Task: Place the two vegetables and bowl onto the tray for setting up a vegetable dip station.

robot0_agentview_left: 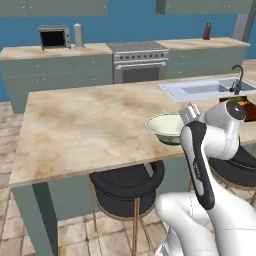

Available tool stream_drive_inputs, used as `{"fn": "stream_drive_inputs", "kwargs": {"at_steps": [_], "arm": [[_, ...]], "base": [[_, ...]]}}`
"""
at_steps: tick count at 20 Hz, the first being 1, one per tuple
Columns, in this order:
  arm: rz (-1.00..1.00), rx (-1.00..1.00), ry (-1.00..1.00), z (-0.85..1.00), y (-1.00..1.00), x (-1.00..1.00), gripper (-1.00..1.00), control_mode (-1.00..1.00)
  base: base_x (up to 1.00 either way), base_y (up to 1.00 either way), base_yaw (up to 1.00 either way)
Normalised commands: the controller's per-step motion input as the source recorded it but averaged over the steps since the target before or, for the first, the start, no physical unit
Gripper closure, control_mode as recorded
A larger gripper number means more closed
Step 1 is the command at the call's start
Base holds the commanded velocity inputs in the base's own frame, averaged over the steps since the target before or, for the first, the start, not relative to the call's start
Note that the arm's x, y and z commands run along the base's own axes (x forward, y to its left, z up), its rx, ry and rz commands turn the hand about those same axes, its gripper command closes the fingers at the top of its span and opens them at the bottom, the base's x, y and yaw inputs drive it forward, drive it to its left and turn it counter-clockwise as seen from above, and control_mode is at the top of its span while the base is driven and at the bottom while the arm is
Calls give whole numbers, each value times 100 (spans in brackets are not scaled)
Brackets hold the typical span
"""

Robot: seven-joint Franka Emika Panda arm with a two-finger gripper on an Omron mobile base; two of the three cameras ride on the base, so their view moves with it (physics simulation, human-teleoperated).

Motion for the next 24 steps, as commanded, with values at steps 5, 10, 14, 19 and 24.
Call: {"fn": "stream_drive_inputs", "kwargs": {"at_steps": [5,10,14,19,24], "arm": [[0,0,0,0,0,0,100,100],[0,0,0,0,0,0,100,100],[0,0,0,0,0,0,100,100],[0,0,0,0,0,0,100,100],[0,0,0,0,0,0,100,100]], "base": [[-2,-100,12],[0,-100,12],[0,-97,11],[1,-67,4],[12,-46,0]]}}
